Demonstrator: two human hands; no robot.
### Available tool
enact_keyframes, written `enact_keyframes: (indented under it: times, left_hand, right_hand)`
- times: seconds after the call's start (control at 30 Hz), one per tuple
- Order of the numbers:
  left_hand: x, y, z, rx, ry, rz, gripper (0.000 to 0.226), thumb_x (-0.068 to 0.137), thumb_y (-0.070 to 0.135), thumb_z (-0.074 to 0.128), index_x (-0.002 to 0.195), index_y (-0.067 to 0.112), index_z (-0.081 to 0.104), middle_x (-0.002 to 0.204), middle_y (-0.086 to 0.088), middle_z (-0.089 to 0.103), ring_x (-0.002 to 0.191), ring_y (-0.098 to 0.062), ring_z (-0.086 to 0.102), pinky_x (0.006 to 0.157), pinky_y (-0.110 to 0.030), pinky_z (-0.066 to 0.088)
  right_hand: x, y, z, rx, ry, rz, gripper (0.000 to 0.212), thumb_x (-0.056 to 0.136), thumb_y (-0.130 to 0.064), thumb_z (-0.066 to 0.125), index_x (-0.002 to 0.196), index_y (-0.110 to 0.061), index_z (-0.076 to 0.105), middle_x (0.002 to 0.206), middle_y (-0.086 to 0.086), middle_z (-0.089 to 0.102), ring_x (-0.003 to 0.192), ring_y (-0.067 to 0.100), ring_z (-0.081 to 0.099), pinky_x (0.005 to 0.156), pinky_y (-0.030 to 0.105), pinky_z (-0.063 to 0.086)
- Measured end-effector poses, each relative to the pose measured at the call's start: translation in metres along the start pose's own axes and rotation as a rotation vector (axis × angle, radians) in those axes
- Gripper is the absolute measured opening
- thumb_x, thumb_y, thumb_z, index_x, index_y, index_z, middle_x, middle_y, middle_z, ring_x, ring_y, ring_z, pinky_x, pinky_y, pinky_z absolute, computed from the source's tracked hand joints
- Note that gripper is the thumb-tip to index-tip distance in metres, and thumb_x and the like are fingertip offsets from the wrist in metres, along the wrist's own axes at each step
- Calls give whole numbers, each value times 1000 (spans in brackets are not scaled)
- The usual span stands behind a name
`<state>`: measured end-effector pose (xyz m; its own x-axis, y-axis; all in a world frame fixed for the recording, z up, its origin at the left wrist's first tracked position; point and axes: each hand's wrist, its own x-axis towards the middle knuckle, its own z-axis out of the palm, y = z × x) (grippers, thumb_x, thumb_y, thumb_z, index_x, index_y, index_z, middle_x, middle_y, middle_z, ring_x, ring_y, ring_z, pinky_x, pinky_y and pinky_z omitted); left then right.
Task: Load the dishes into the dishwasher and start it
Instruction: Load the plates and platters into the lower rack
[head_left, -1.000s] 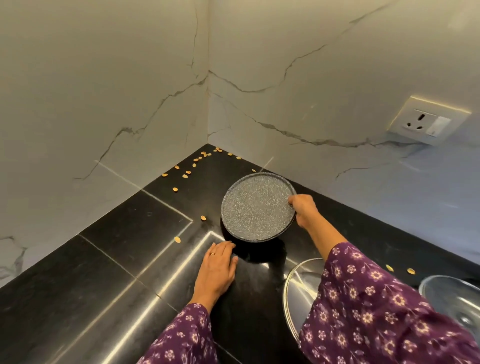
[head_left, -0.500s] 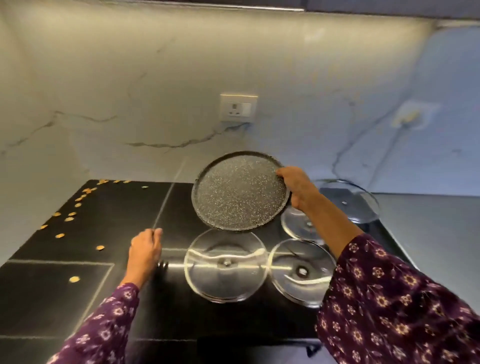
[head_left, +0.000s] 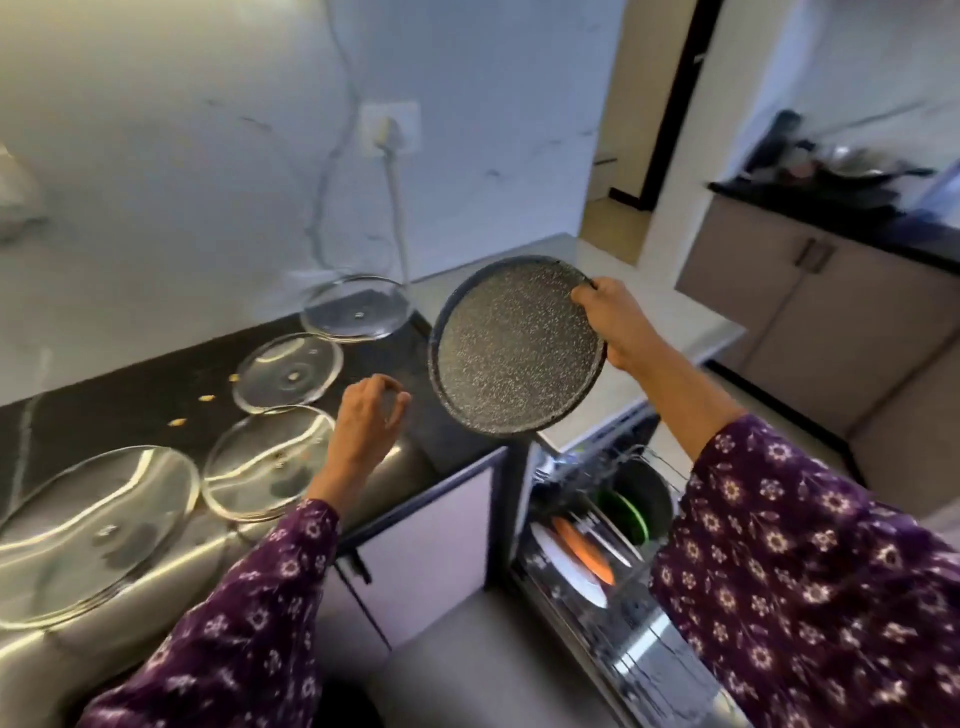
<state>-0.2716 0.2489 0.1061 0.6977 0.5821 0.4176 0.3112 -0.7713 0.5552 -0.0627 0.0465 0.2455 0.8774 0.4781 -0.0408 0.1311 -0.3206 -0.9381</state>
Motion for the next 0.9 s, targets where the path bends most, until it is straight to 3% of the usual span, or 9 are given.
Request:
enact_keyframes:
  times: [0.17,0.23,0.4,0.47,0.57,0.73,0.9]
  left_hand:
    - [-7,76,93,-59,-211,56,12,86,15,65,94,6,62,94,-13,62,94,-34,55,85,-33,39]
    - [-8,101,121,-75,-304,68,12,87,19,63,95,10,61,94,-8,61,94,-30,55,86,-38,45]
    - [1,143,180,-47,-443,150,22,86,20,61,103,6,61,103,-12,61,101,-33,54,92,-38,40]
    - [10,154,204,-23,-481,222,28,85,27,54,102,6,61,102,-11,62,100,-34,55,90,-40,41]
    - [30,171,242,-1,-512,286,22,87,18,58,106,7,60,110,-11,61,106,-31,52,93,-40,40]
    - [84,194,312,32,-543,415,27,88,18,59,112,6,59,115,-10,61,110,-28,52,95,-39,43]
    - [135,217,380,60,-543,496,33,87,19,61,115,4,55,116,-10,58,111,-28,51,93,-37,44]
  right_hand:
    - [-1,56,-114,-188,146,14,17,91,-19,48,90,-4,55,78,9,56,72,21,54,62,37,43]
    - [-8,76,-146,-258,150,33,15,93,-19,48,94,-5,54,78,5,53,67,17,50,56,29,39]
    - [-8,136,-191,-457,113,82,17,96,-19,46,94,-5,54,75,3,51,63,16,47,53,27,35]
    - [-3,165,-198,-497,86,113,14,98,-16,44,91,-7,52,72,0,48,58,11,44,49,20,36]
    - [15,214,-204,-547,121,133,13,98,-14,42,87,-10,47,72,0,48,55,8,42,43,12,34]
    - [65,296,-209,-627,173,219,15,98,-11,41,106,-1,48,79,2,46,64,12,43,48,16,28]
    - [121,367,-210,-679,174,285,16,98,-7,38,109,0,46,95,16,51,77,24,48,63,31,37]
